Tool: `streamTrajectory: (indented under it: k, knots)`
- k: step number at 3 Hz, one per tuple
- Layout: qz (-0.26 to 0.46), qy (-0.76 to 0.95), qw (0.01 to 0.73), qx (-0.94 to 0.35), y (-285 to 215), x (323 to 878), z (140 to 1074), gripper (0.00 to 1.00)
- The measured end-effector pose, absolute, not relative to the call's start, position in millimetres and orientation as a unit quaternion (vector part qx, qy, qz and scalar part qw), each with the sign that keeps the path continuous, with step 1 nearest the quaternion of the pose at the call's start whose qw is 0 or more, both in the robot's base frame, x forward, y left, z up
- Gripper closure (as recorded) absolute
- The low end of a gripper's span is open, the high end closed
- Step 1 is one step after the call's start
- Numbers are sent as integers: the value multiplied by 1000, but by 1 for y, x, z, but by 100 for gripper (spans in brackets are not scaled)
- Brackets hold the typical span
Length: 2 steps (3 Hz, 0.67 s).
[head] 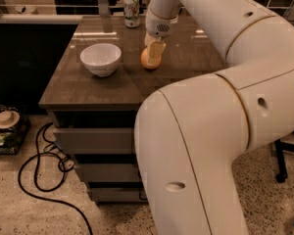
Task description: Pick orange from white bowl and place on counter
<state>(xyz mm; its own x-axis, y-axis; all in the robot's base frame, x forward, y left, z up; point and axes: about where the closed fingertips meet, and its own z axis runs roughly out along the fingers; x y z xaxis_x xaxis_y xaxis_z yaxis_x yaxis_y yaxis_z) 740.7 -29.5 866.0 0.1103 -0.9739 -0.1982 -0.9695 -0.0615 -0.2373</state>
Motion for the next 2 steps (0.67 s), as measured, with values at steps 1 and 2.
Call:
streamTrajectory:
  k: [1, 2]
  knots:
    - [-7, 667, 156, -729, -29, 741, 864, 0]
    - [-7, 667, 156, -729, -29, 741, 864, 0]
